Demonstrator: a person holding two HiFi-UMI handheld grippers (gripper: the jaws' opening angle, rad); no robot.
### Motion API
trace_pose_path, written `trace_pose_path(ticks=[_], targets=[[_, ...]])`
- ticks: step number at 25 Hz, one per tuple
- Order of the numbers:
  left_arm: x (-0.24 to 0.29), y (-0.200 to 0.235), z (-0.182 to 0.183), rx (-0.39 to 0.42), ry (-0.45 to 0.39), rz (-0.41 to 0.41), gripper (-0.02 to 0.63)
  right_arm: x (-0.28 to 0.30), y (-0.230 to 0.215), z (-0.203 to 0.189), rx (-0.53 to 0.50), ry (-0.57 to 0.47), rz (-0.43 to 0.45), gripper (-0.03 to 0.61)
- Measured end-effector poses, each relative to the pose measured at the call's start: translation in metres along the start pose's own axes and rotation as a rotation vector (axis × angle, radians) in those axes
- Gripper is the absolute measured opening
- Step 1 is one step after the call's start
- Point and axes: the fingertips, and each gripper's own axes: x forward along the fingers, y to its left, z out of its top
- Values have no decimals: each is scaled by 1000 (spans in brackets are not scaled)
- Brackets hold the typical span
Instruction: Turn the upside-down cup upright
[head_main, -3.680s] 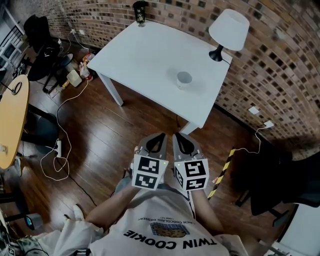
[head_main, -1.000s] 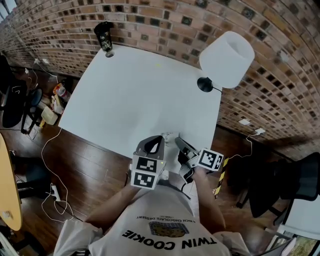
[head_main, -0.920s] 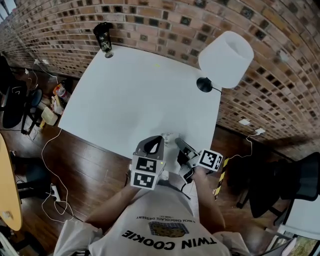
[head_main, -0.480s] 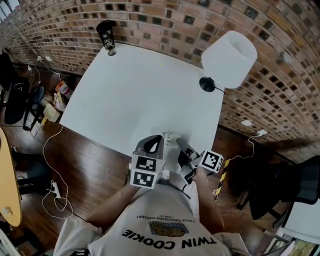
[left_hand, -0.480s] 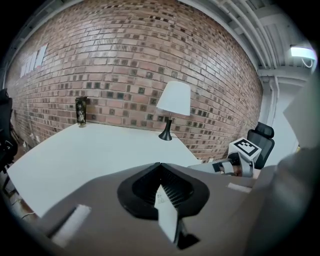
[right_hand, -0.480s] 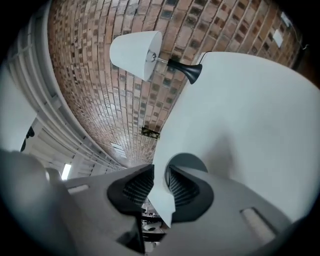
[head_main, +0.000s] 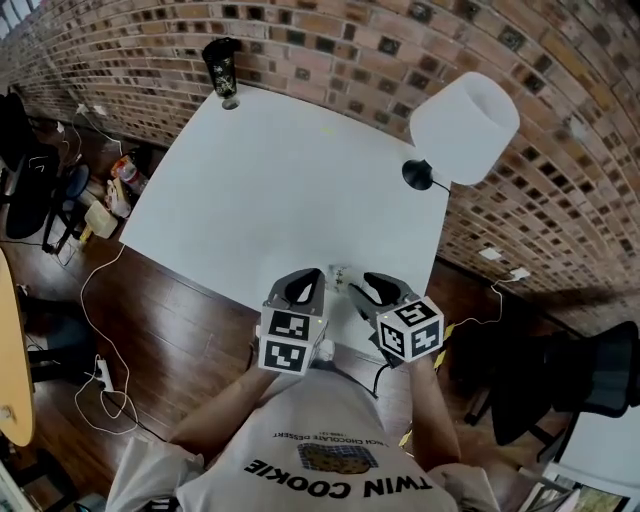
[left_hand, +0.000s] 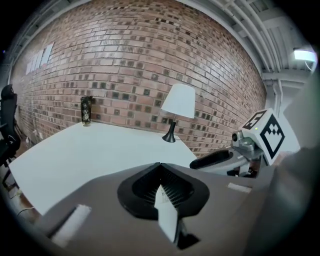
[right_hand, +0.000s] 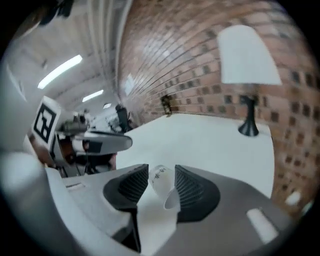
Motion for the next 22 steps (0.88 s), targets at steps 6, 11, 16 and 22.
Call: trace_pose_path(ticks=[6,11,16,22], targets=[[-8,15,3,-33,-25,40,5,46,37,-12,-589,387,30,256],[-22,32,-5,-70,-34,90,5,80,26,-24,-816,561,-10,262],[-38,47,-11,-100,-41,135,5,97,14,-34,-976,682,-44,262],[-47,48,-17,-106,-41,155,5,94,16,-39,-1040,701,-53,261]])
